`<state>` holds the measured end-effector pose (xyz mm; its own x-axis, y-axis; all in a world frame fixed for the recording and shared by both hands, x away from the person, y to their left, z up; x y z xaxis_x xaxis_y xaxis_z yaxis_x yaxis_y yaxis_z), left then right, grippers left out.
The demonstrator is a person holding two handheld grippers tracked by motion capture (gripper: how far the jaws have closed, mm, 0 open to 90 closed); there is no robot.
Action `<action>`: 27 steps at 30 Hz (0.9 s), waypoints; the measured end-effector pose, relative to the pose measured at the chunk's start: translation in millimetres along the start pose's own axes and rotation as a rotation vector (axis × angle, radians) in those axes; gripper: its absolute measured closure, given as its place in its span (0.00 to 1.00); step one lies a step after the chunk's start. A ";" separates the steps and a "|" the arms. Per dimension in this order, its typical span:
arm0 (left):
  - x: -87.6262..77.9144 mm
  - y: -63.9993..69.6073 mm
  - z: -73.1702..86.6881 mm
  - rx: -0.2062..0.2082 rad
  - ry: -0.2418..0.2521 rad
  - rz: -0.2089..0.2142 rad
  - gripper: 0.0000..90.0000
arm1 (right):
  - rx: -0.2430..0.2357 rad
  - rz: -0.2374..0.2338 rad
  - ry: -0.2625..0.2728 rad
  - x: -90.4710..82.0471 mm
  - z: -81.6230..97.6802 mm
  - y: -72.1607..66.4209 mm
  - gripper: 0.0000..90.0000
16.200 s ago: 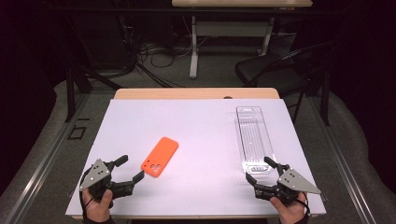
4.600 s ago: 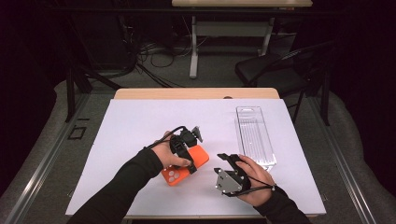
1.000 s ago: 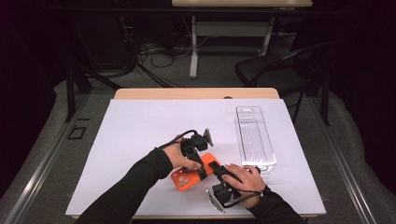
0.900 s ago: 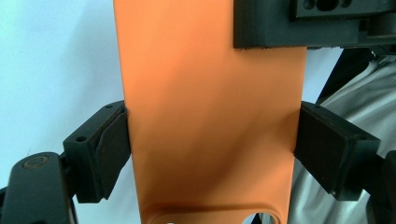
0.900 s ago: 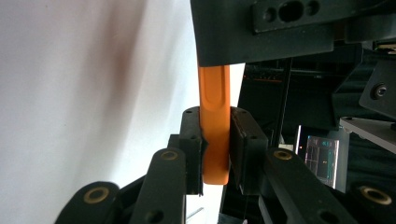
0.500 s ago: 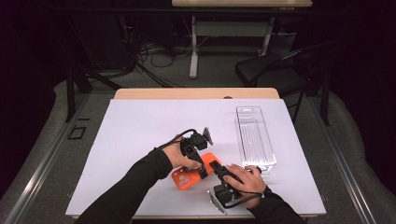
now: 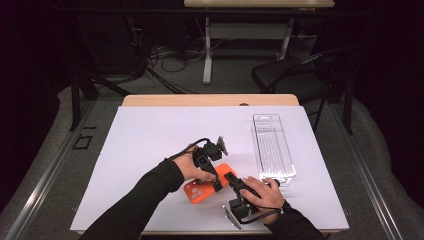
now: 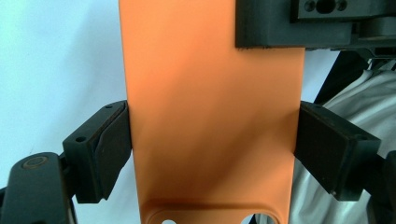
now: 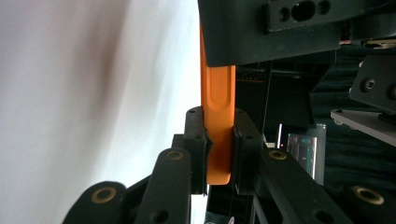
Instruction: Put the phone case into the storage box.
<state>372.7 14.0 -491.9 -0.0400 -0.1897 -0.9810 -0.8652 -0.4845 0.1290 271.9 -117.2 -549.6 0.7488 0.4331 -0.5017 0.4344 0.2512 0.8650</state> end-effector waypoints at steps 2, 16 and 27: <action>-0.5 -0.1 0.0 -0.002 0.004 -0.001 0.17 | 0.001 0.003 0.000 -0.1 0.2 0.0 0.89; -1.2 0.6 -0.1 0.004 0.012 -0.029 0.13 | 0.003 0.027 0.002 -0.1 1.3 -2.0 0.89; -6.3 0.7 2.6 -0.003 0.036 -0.042 0.07 | 0.025 0.010 -0.004 0.2 3.4 -1.3 0.89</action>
Point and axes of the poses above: each handheld gripper's, and its own axes: x roughly forward along the jaws, z roughly out of its underside, y roughly to its right, the point moved 2 cm from there along x, roughly forward along the jaws, and after that the axes turned 11 degrees about -z, right-handed, at the moved point
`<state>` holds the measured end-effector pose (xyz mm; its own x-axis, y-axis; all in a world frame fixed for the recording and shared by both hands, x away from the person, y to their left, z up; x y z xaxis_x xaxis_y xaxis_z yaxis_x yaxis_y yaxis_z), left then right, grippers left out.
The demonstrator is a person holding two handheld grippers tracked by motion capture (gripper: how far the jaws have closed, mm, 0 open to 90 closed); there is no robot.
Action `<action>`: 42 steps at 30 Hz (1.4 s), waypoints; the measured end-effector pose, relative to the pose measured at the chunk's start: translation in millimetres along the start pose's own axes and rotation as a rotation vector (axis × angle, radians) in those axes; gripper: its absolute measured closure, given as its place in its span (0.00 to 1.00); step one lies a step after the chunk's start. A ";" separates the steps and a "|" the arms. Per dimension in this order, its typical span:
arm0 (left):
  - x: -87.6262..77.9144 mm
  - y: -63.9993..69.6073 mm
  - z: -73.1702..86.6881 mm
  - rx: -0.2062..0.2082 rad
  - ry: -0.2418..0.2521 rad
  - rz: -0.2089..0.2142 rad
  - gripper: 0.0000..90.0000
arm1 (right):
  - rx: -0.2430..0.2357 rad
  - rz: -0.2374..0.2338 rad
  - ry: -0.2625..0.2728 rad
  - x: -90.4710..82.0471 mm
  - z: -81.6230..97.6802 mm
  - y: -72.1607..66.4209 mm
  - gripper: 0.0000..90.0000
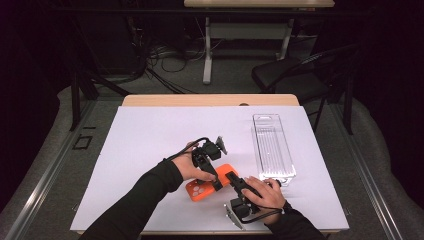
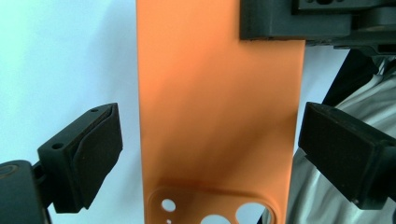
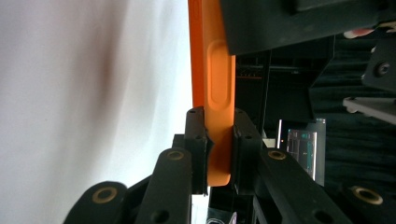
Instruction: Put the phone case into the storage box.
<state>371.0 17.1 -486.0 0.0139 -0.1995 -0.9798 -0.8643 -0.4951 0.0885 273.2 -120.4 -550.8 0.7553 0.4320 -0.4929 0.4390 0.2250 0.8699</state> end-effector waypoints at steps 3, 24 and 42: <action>-4.3 -1.4 1.9 -0.003 0.010 -0.013 0.06 | 0.008 -0.010 -0.007 -0.1 1.1 0.5 0.89; -27.0 -28.4 23.8 -0.099 0.105 -0.083 0.03 | 0.078 -0.046 0.006 0.9 7.6 2.4 0.89; -32.7 -46.7 43.2 -0.163 0.133 -0.146 0.06 | 0.304 -0.149 0.106 -2.2 11.1 6.8 0.89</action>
Point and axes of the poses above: each handheld gripper's, and its own axes: x roughly forward along the jaws, z roughly out of its underside, y roughly to its right, the point moved 2 cm from there along x, roughly forward along the jaws, and after that the axes turned 11 degrees about -z, right-handed, at the moved point
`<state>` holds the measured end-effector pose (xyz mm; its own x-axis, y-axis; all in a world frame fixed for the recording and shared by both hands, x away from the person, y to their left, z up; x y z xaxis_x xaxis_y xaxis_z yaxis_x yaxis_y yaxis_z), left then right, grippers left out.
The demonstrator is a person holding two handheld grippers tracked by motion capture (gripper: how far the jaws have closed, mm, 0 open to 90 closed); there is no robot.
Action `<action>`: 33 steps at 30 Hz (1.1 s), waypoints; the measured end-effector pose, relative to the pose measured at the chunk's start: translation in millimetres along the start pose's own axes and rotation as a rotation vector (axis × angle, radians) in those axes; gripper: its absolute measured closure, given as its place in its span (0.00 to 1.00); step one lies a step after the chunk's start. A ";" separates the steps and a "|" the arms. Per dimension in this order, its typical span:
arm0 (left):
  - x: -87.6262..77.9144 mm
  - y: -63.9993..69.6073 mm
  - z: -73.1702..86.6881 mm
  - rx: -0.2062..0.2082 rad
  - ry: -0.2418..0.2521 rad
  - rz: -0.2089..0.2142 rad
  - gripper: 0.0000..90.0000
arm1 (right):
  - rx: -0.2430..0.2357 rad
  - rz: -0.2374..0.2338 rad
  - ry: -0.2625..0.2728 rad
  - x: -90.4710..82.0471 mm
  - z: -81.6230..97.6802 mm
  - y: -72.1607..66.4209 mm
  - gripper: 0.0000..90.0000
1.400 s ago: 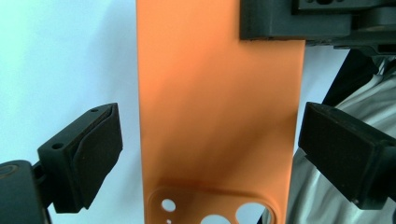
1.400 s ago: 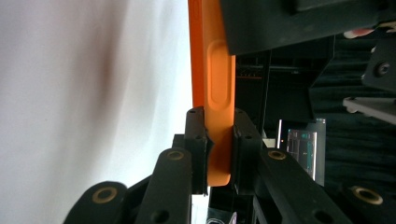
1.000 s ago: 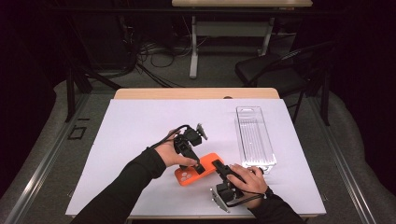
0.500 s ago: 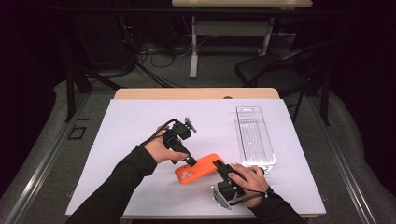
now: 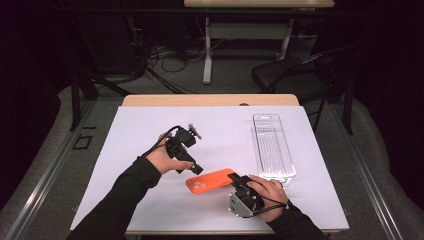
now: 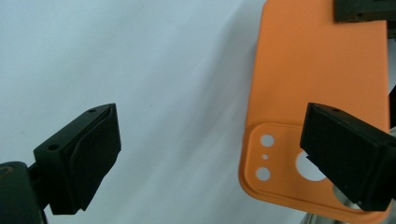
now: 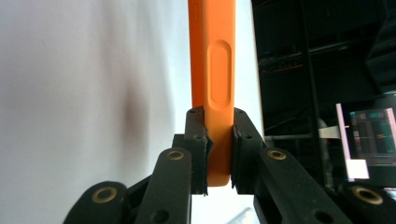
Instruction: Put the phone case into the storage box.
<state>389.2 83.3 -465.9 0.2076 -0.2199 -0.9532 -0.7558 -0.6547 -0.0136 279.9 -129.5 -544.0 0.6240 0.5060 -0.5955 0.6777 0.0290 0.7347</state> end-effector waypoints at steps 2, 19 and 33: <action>-0.3 -3.1 2.1 -0.010 0.006 -0.002 0.06 | 0.033 -0.017 0.012 -0.8 -0.8 0.6 0.89; -13.8 -31.7 20.2 -0.095 0.056 -0.030 0.10 | 0.255 -0.031 0.105 -7.9 6.6 22.2 0.89; -16.2 -37.1 29.1 -0.114 0.099 -0.033 0.13 | 0.419 -0.040 0.148 -6.4 14.8 30.9 0.89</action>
Point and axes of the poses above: each handheld gripper's, and its own axes: x roughly forward along the jaws, z roughly out of its underside, y roughly to its right, the point moved 2 cm from there along x, roughly forward along the jaws, and after that the axes turned 11 degrees about -z, right-handed, at the moved point
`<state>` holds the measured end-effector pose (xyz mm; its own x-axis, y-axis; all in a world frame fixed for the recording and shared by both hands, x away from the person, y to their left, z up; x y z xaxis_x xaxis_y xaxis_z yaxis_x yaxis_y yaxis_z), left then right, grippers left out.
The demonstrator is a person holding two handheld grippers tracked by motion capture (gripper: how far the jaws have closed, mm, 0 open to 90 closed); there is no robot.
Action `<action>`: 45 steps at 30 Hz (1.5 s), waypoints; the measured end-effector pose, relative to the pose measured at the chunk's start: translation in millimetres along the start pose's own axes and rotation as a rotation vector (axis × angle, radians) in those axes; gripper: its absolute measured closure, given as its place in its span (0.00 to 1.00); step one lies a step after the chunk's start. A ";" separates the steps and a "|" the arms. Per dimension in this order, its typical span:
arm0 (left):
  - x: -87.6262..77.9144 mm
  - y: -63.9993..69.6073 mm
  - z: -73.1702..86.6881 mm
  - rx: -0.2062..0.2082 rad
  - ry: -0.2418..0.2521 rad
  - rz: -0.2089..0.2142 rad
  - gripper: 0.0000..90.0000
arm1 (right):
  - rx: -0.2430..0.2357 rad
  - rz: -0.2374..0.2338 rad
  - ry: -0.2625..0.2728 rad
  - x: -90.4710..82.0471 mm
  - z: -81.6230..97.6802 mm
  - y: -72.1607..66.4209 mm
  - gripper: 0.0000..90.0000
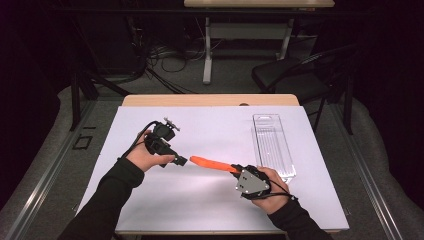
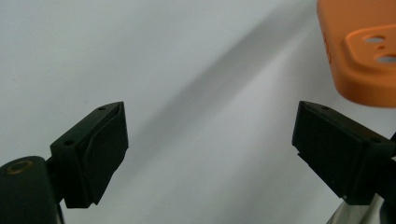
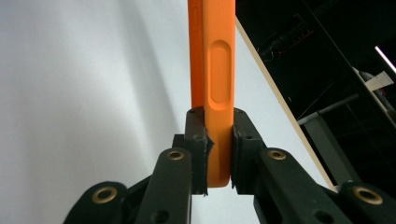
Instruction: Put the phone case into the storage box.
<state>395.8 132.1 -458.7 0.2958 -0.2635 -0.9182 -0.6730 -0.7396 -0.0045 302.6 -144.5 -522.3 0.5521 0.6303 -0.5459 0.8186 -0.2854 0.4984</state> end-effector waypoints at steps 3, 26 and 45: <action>1.5 1.7 0.8 -0.003 0.025 0.008 0.17 | 0.043 -0.006 0.015 0.9 0.7 1.5 0.89; 8.6 20.8 0.7 0.024 0.151 0.060 0.22 | 0.411 -0.105 0.222 5.9 1.9 15.1 0.89; 12.8 25.8 -2.8 -0.019 0.230 0.101 0.26 | 0.700 -0.237 0.350 12.1 8.2 16.6 0.89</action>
<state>384.2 107.9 -469.5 0.3760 -0.4691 -0.7991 -0.6947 -0.7134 0.0920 324.2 -147.5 -526.1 0.3649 0.8866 -0.2842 0.8808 -0.4277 -0.2034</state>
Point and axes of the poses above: each handheld gripper's, and its own axes: x roughly forward along the jaws, z roughly out of its underside, y roughly to its right, the point moved 2 cm from there along x, roughly forward along the jaws, and after that the axes turned 11 degrees about -z, right-handed, at the moved point
